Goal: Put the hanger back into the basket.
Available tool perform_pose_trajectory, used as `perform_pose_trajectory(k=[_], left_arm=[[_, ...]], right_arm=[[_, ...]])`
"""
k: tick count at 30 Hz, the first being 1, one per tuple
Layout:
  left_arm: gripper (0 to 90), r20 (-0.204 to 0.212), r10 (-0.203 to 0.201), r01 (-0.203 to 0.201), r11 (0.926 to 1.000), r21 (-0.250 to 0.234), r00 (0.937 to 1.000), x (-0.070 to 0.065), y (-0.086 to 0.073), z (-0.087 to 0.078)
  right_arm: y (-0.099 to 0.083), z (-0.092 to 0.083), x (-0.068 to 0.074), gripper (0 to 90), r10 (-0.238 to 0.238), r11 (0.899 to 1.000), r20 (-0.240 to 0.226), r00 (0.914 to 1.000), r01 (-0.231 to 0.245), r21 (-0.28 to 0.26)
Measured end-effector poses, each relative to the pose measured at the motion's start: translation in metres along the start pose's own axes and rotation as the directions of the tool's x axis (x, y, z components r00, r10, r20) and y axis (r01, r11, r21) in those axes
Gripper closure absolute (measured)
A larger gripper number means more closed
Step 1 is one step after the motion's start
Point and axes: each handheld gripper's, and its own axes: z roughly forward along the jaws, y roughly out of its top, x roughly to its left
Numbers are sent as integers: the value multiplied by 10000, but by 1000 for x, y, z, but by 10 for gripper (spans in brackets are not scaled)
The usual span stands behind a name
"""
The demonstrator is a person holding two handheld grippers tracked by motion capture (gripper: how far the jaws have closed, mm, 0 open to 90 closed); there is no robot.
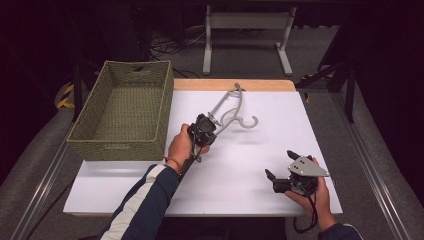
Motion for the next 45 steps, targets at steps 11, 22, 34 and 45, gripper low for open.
perform_pose_trajectory(k=[11, 22, 34, 45], left_arm=[[825, 309, 90, -110, 9977, 662, 9995, 5, -5, 7], [823, 488, 180, -233, 9935, 1111, 9986, 1, -18, 24], [827, -69, 311, -314, 9983, -491, 9995, 6, -3, -9], [826, -64, 578, -578, 9982, -156, 9983, 9, 1, -17]], right_arm=[[0, 1, 1, 67, -50, 10000, -59, 10000, 51, 50], [-1, 2, 1, 66, -42, 9999, -91, 9999, 44, 138], [-1, 2, 0, 66, 93, 9999, -58, 9999, -92, 91], [-1, 2, 1, 67, 124, 9999, -134, 9998, -122, 93]])
